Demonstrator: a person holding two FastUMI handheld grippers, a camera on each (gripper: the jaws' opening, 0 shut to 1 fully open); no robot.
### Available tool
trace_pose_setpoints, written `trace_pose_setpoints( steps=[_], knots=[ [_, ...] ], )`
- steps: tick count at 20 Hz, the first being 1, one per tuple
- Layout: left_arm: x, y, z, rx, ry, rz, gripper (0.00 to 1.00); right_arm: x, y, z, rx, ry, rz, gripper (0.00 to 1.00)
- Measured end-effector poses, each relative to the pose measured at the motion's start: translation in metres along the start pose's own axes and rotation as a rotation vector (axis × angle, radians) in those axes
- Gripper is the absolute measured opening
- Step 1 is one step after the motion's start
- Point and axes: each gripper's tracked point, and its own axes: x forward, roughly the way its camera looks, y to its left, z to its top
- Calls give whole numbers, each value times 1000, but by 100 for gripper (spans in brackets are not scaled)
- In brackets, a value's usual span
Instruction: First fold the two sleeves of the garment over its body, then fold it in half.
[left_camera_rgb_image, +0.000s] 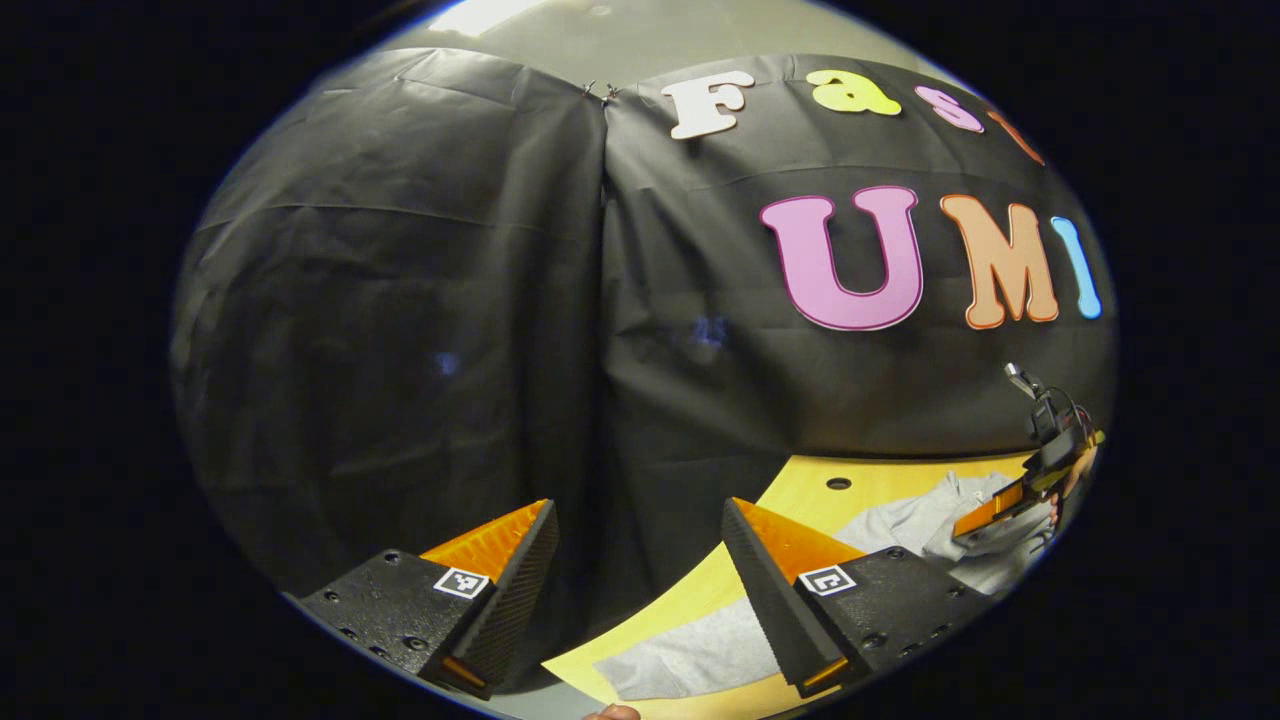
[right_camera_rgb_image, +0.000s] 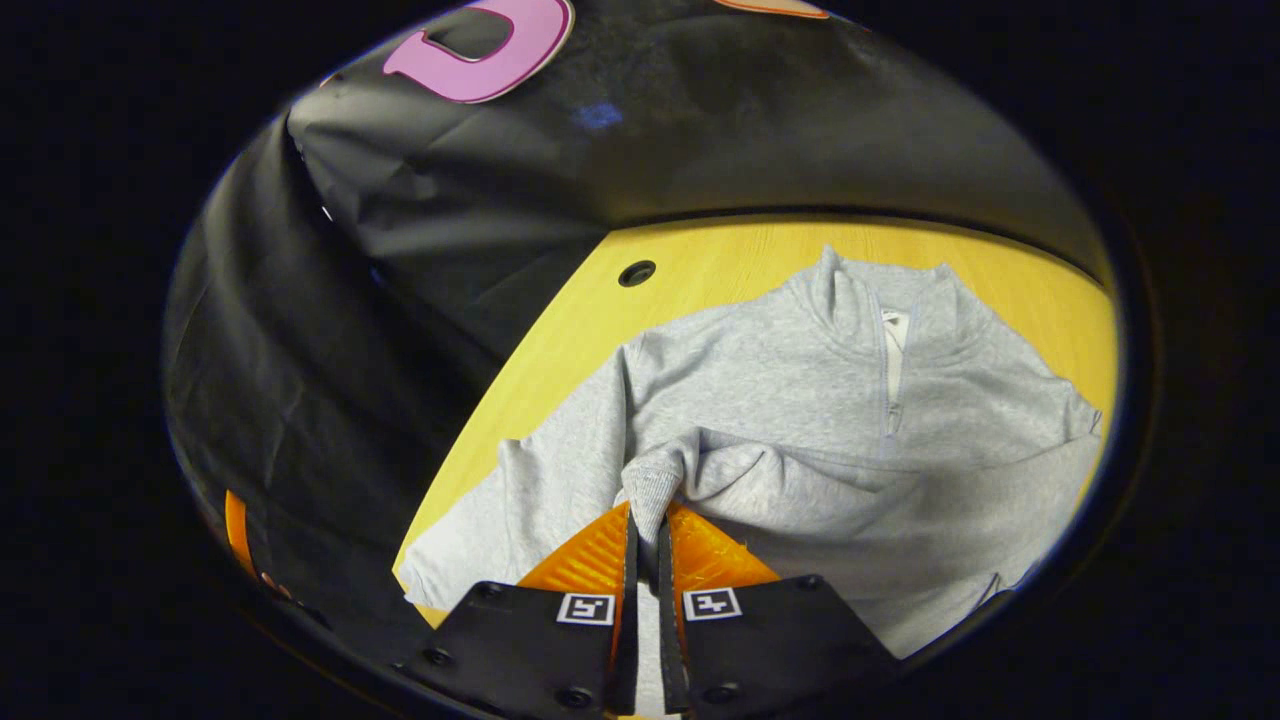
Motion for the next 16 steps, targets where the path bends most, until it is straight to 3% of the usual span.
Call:
trace_pose_setpoints(
  steps=[1,2,3,7,10,11,16],
  knots=[
    [0,1,-8,6,10,-4,99,3,6,-1,6,6,11,11],
    [1,2,-16,14,25,-10,99,8,13,-3,15,8,29,24],
    [1,3,-25,21,45,-15,99,-2,23,1,19,-4,62,10],
    [6,0,-67,28,133,-57,96,-23,43,21,-29,-110,123,95],
    [7,-4,-107,28,217,-97,100,-37,43,25,-94,-178,96,96],
    [8,-3,-123,22,251,-103,96,-44,42,26,-109,-195,91,96],
    [3,-1,-194,-82,452,-108,97,-89,32,33,-183,-322,46,96]
  ],
)
